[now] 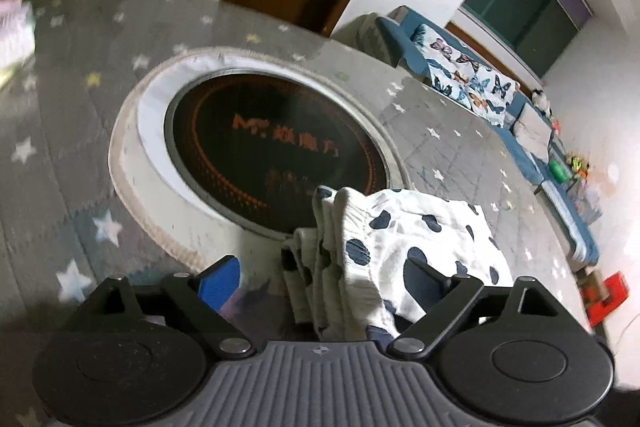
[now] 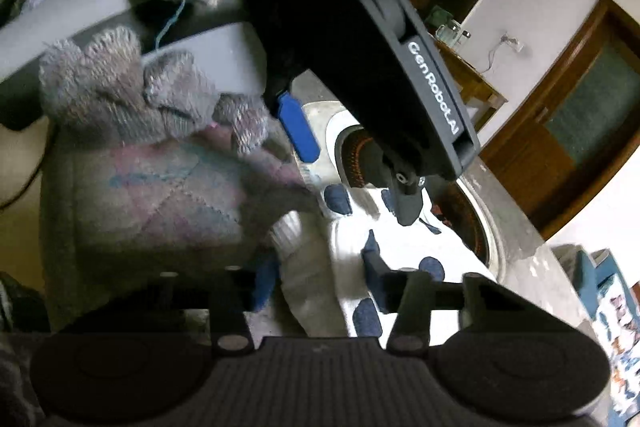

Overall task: Fold clothes
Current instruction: 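Grasp the folded pants edge with the left gripper while the right gripper pinches beside it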

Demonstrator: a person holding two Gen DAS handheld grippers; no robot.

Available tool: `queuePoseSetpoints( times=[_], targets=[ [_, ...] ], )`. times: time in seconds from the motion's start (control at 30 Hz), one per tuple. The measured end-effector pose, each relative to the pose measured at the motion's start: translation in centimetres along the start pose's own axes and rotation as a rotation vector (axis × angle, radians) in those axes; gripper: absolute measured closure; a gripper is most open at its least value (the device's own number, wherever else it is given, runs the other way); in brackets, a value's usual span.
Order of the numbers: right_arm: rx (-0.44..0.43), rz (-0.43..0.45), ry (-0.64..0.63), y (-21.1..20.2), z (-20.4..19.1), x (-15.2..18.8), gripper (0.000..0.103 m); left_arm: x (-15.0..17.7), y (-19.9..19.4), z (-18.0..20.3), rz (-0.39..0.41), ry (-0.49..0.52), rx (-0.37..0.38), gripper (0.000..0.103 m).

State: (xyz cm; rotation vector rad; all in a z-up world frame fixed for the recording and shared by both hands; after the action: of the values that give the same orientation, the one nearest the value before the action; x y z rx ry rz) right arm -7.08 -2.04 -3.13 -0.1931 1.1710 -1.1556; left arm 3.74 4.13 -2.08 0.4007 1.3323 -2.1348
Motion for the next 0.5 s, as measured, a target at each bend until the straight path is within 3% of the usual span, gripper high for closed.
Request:
queuePoseSetpoints(
  times=[0.17,0.5],
  targets=[
    [0.017,0.048,0.066,-1.0,1.2,-0.6,0.071,0.3,0.5,-0.8,-0.039,-0.137,0.052,0.006],
    [0.027,0.105,0.147,-2.6,3.3,-0.3,0.075,1.0,0.8,-0.8,-0.093,-0.382,0.182,0.005]
  ],
)
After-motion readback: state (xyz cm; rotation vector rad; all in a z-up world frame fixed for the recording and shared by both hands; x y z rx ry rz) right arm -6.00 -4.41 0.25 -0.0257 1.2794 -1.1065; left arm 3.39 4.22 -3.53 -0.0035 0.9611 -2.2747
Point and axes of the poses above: each gripper's, at about its wrist camera, not at the fingertips, and y roughly the way its jaws point, z to its right, x to its underside, the point moved 10 cm from there along y, roughly the way its jaws point, and after that the axes turned 3 degrees about -z, right-handed, at the moved point
